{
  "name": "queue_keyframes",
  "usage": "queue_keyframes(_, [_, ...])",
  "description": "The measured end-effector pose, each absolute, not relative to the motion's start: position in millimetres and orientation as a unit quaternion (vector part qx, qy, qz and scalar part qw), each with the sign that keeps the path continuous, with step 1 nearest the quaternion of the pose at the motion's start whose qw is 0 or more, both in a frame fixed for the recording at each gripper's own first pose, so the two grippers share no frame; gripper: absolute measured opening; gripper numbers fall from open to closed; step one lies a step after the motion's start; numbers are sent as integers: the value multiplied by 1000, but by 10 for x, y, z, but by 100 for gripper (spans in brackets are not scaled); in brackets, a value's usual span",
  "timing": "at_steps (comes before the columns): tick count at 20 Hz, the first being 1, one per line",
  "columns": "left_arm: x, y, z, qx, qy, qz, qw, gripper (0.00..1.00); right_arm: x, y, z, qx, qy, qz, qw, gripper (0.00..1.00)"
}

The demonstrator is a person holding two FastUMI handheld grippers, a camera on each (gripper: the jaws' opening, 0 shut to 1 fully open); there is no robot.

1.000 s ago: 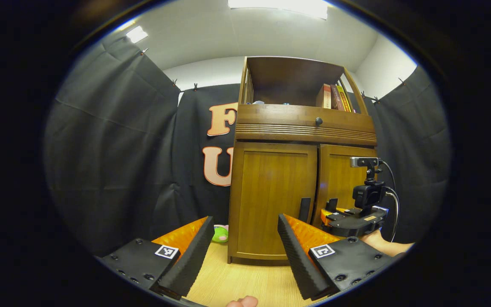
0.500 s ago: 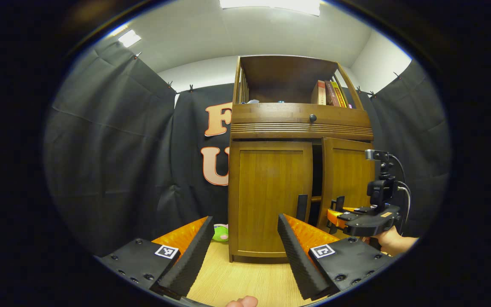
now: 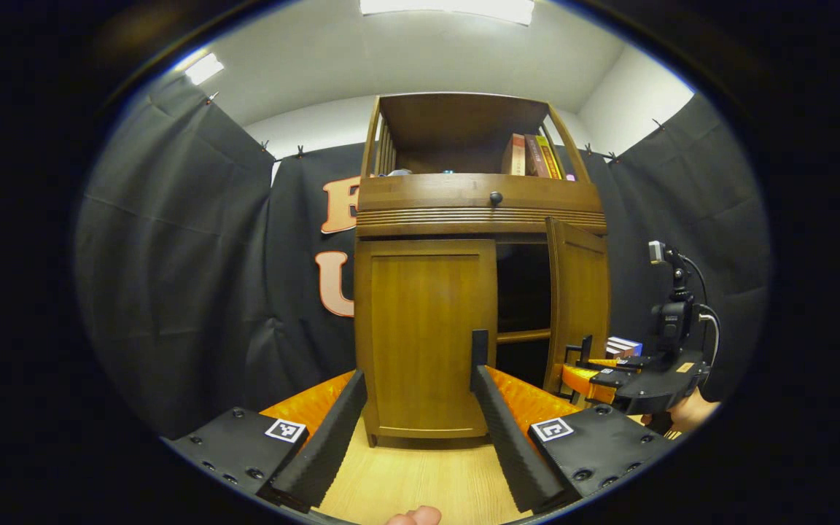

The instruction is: Open the right door of the double-door shoe cabinet with the right hand, and open the left door with the left hand.

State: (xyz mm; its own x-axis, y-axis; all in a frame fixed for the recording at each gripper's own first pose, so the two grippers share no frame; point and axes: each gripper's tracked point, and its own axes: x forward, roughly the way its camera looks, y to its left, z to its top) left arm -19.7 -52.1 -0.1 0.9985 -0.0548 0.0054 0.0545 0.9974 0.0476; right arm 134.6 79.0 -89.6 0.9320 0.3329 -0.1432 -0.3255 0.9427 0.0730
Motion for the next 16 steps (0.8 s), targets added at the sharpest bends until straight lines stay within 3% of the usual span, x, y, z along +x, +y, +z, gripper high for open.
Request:
queue_keyframes(7, [-176, -840, -41, 6, -2, -56, 998, 95, 1050, 401, -895, 28, 81, 151, 985, 27])
queue_keyframes(8, [-158, -856, -37, 6, -2, -58, 998, 95, 1020, 329, -904, 26, 84, 143, 986, 36])
queue_keyframes(9, [-146, -871, -41, 6, -3, -60, 998, 95, 974, 252, -935, 23, 87, 135, 987, 36])
queue_keyframes(10, [-143, -883, -51, 6, -2, -61, 998, 95, 951, 178, -941, 21, 89, 128, 988, 17])
queue_keyframes(11, [-142, -898, -56, 6, -2, -61, 998, 95, 918, 96, -939, 20, 90, 123, 988, 27])
queue_keyframes(14, [-97, -918, -91, -4, 2, -63, 998, 94, 861, -58, -924, 26, 91, 108, 990, 24])
queue_keyframes(15, [-92, -956, -104, -10, 4, -66, 998, 94, 844, -103, -919, 26, 89, 101, 991, 14])
queue_keyframes(16, [-101, -982, -106, -14, 6, -70, 997, 95, 837, -150, -927, 22, 88, 96, 991, 23])
